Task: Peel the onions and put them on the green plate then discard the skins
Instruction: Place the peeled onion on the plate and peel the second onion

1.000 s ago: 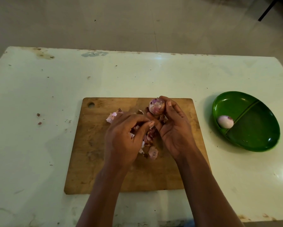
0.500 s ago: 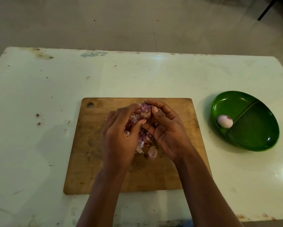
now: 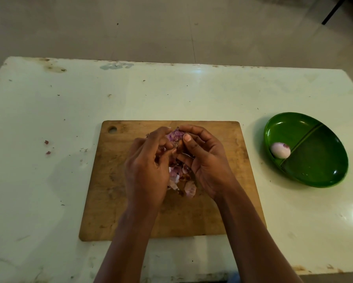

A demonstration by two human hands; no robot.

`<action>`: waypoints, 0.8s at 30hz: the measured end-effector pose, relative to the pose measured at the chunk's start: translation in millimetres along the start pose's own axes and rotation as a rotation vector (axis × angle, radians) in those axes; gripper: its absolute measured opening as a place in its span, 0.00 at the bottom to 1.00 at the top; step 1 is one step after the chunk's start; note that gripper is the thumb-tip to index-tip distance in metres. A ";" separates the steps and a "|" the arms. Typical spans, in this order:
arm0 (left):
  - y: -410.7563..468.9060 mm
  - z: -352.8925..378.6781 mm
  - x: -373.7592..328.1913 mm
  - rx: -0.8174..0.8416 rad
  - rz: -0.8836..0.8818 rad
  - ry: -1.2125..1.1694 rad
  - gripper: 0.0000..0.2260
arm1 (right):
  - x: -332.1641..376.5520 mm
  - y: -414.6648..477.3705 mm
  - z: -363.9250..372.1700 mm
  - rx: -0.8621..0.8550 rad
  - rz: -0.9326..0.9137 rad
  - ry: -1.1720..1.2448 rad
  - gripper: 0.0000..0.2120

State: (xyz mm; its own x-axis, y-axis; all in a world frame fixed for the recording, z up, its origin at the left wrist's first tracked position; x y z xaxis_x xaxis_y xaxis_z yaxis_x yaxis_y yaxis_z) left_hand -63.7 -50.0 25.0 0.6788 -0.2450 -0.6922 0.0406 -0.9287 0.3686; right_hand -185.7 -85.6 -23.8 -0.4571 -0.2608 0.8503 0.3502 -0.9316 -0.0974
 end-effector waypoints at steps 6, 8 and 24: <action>0.4 -2.1 3.1 -0.009 -0.051 -0.074 0.28 | 0.4 -0.3 0.5 -0.004 0.002 -0.019 0.12; -0.1 -1.8 3.8 -0.007 -0.048 -0.073 0.28 | 0.4 -0.4 0.4 -0.004 0.002 -0.033 0.11; -0.3 -1.1 10.5 -0.008 -0.088 -0.085 0.29 | 3.2 -1.3 0.8 -0.027 -0.018 -0.044 0.14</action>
State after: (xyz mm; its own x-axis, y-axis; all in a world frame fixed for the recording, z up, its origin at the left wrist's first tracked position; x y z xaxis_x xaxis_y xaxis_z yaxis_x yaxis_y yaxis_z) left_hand -55.8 -52.0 18.3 0.6076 -0.1856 -0.7722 0.1035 -0.9455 0.3087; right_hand -187.0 -85.1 -20.6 -0.4261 -0.2333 0.8741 0.3203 -0.9425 -0.0954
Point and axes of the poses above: each hand's wrist, its own y-axis towards the middle knuckle, its own z-axis out of the palm, x = y × z, the point moved 7 cm from there along y, towards the middle knuckle, and after that the axes turned 10 degrees about x, right-handed, at the moved point
